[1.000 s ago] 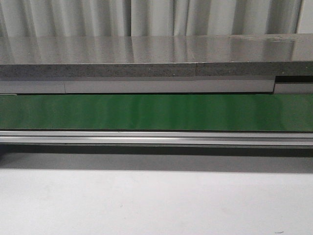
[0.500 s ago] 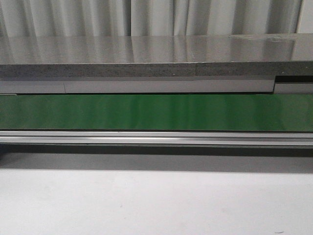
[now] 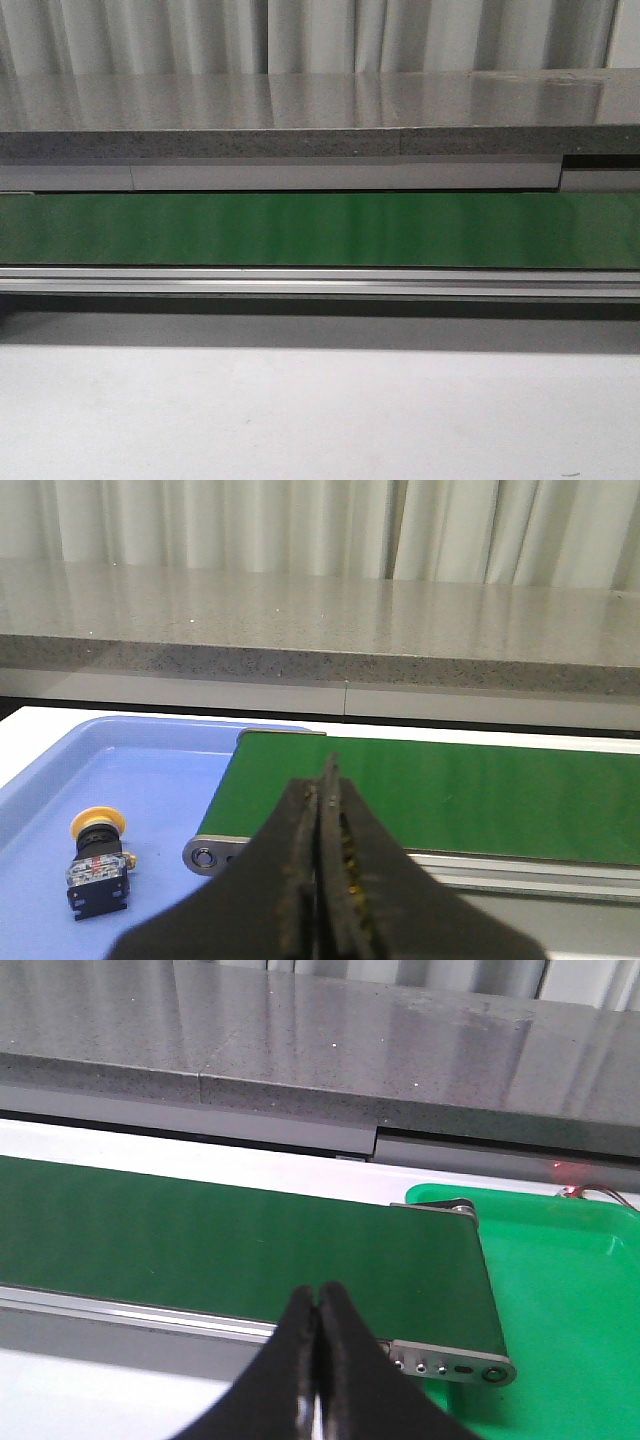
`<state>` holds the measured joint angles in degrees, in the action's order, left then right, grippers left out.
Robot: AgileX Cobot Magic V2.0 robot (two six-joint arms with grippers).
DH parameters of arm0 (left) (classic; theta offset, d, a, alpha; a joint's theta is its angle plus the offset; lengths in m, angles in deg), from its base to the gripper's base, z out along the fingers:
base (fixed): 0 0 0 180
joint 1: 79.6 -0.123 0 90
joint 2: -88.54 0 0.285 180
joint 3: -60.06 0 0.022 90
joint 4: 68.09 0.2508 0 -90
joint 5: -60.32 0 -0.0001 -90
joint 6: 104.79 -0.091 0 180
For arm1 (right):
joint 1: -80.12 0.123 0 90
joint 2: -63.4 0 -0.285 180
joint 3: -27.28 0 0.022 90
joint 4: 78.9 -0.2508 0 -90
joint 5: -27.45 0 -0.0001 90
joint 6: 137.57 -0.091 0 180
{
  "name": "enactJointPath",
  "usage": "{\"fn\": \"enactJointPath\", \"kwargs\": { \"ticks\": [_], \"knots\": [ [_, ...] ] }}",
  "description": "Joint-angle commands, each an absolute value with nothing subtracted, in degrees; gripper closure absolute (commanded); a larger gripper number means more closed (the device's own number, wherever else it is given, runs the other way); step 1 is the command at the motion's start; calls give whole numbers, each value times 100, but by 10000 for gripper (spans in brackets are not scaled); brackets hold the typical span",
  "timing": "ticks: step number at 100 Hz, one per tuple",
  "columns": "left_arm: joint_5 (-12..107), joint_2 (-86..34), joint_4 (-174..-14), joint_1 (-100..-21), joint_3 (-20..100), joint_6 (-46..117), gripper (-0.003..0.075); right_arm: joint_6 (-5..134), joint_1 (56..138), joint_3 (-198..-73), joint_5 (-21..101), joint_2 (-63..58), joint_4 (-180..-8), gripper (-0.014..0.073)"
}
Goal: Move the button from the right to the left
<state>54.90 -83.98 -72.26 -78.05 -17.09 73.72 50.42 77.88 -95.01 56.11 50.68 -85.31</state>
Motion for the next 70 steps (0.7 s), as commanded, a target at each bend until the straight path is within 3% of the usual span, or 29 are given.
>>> {"fn": "enactJointPath", "kwargs": {
  "ticks": [1,17,70],
  "knots": [
    [5957,-8577,-7233,-7816,-1969,7426,741,5084,7793,-9639,5151,5016,-8486,660],
    [5957,-8577,-7233,-7816,-1969,7426,741,5084,7793,-9616,5021,5016,-8486,660],
    [5957,-8577,-7233,-7816,-1969,7426,741,4243,7947,-8116,2500,5022,-7598,660]
  ]
}}
